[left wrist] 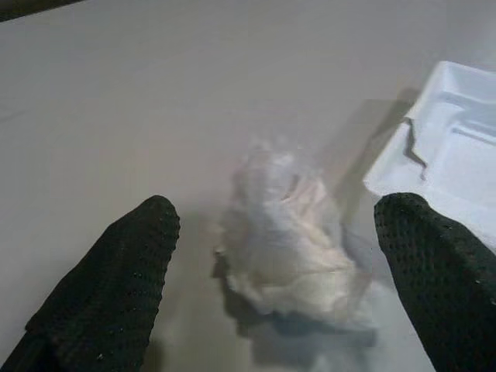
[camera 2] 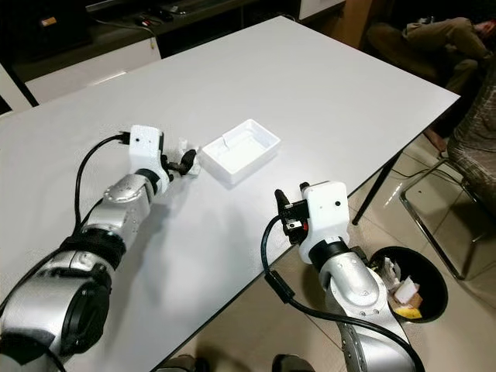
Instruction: Picking trash to rubbish bin
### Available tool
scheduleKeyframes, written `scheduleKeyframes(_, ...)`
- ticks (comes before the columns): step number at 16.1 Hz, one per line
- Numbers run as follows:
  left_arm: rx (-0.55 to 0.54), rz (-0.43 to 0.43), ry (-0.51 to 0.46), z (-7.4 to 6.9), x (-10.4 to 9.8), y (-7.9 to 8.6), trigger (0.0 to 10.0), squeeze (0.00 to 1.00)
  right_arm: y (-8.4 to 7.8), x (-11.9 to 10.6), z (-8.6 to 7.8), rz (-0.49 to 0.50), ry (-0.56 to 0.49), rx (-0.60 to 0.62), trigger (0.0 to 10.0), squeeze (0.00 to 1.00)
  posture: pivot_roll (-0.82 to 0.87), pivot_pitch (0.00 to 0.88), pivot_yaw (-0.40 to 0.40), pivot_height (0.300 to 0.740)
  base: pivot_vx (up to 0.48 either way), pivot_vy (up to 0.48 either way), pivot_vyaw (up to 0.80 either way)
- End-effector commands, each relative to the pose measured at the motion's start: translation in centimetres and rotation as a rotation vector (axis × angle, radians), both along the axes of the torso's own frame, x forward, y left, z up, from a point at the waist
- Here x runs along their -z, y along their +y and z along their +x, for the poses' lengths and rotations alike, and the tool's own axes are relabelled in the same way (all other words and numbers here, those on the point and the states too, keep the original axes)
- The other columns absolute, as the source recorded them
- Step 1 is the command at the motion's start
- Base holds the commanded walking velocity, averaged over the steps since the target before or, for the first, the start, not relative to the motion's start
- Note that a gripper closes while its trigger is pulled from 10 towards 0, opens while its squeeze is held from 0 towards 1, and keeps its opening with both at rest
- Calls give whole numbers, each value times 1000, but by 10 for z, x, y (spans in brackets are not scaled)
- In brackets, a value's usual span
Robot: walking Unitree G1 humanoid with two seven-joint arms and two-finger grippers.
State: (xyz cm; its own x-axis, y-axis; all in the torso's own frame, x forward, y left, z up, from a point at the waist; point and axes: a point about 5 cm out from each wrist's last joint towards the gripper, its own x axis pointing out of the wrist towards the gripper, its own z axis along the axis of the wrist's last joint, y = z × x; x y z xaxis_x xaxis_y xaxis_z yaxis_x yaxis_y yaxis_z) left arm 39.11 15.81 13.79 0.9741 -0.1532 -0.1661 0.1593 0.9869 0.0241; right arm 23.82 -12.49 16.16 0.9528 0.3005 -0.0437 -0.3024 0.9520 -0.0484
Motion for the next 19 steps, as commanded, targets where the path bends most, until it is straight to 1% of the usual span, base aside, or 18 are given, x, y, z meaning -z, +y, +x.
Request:
scheduleKeyframes(1,13,3,3,1,-1,-1,10000,0,0,0,-3,-1,8,1,10000,0,-132,162,25,740,0,0,0)
scheduleKeyframes(4,36,53,45,1,5,0,9922,0,0,0,-2,-2,13,-2,10000,0,-129,162,22,740,0,0,0)
scheduleKeyframes(5,33,81,57,0,6,2,4784,0,0,0,-2,-2,14,-4,10000,0,-128,164,22,740,0,0,0)
scheduleKeyframes(6,26,97,65,0,7,3,3176,0,0,-1,-1,-2,15,-7,10000,0,-128,163,19,740,0,0,0)
scheduleKeyframes(7,25,98,65,1,7,4,2627,0,0,-1,-1,-4,15,-9,10000,0,-126,167,17,740,0,0,0)
scheduleKeyframes(8,25,93,66,1,7,4,118,0,0,-1,0,-2,15,-9,10000,0,-123,166,16,740,0,0,0)
scheduleKeyframes(13,25,93,50,4,0,5,0,0,4,-2,3,1,10,-20,10000,0,-118,164,18,740,0,0,0)
scheduleKeyframes(19,40,91,62,3,2,5,0,0,6,-1,2,8,19,-31,10000,0,-115,164,19,740,0,0,0)
